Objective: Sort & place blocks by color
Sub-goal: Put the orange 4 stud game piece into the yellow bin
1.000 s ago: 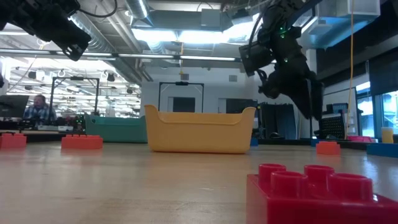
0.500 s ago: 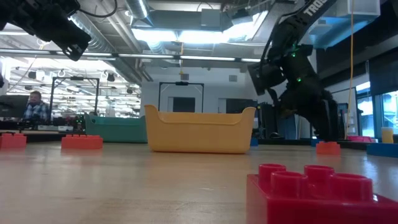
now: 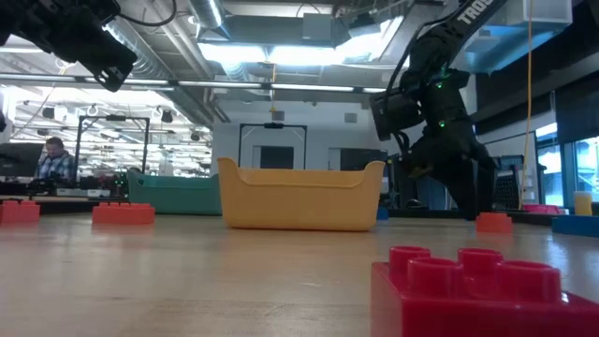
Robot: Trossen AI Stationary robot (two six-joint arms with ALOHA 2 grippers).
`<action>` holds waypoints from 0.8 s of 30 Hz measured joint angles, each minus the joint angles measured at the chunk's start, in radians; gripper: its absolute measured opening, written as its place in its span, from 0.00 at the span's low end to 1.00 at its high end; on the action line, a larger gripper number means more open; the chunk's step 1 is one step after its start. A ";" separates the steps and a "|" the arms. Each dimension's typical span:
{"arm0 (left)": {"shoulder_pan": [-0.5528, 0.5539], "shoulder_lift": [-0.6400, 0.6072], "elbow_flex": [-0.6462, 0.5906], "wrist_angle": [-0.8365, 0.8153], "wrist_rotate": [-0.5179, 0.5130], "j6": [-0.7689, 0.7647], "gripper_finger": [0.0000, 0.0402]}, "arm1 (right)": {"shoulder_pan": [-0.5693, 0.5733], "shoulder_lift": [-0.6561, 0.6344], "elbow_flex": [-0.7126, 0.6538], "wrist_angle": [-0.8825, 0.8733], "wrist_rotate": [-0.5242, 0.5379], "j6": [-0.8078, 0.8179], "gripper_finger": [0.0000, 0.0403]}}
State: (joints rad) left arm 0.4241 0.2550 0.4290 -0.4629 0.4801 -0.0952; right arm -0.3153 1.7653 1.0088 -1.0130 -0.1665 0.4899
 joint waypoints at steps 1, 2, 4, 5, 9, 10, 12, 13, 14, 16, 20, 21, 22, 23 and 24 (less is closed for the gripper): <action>0.000 0.000 0.000 0.000 0.000 0.000 0.00 | 0.000 0.000 -0.001 0.000 0.000 0.002 0.73; 0.000 0.000 0.000 0.000 0.000 0.000 0.00 | 0.000 0.000 -0.003 0.001 -0.001 0.002 0.73; 0.000 0.000 0.000 0.000 0.000 0.000 0.00 | 0.000 0.000 -0.016 0.001 -0.006 0.004 0.73; 0.000 0.000 0.000 0.000 0.000 0.000 0.00 | 0.000 0.000 -0.025 -0.001 -0.013 0.006 0.73; 0.000 0.000 0.000 0.000 0.000 0.000 0.00 | 0.000 0.000 -0.062 0.005 -0.037 0.028 0.73; 0.000 0.000 0.000 0.000 0.000 0.000 0.00 | 0.000 0.000 -0.071 0.013 -0.037 0.030 0.73; 0.000 0.000 0.000 0.000 0.000 0.000 0.00 | 0.000 -0.002 -0.087 0.040 -0.034 0.032 0.73; 0.000 0.000 0.000 0.000 0.000 0.000 0.00 | 0.000 -0.004 -0.093 0.049 -0.035 0.033 0.73; 0.000 0.000 0.000 0.000 0.000 0.000 0.00 | -0.001 -0.005 -0.095 0.054 -0.036 0.033 0.73; 0.000 0.000 0.000 0.000 0.000 0.000 0.00 | 0.000 -0.005 -0.095 0.057 -0.024 0.031 0.73; 0.000 0.000 0.000 0.000 0.000 0.000 0.00 | 0.000 -0.003 -0.092 0.056 -0.006 0.033 0.73; 0.000 0.000 0.000 0.000 0.000 0.000 0.00 | 0.000 -0.003 -0.092 0.057 -0.005 0.033 0.73; 0.000 0.000 0.000 0.000 0.000 0.000 0.00 | 0.000 -0.003 -0.092 0.058 -0.003 0.033 0.73; 0.000 0.000 0.000 0.000 0.000 0.000 0.00 | 0.000 -0.003 -0.092 0.058 -0.002 0.032 0.73; 0.000 0.000 0.000 0.000 0.000 0.000 0.00 | 0.000 -0.003 -0.093 0.059 -0.001 0.032 0.73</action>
State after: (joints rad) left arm 0.4240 0.2550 0.4286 -0.4625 0.4801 -0.0952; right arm -0.3149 1.7622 0.9161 -0.9543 -0.1677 0.5219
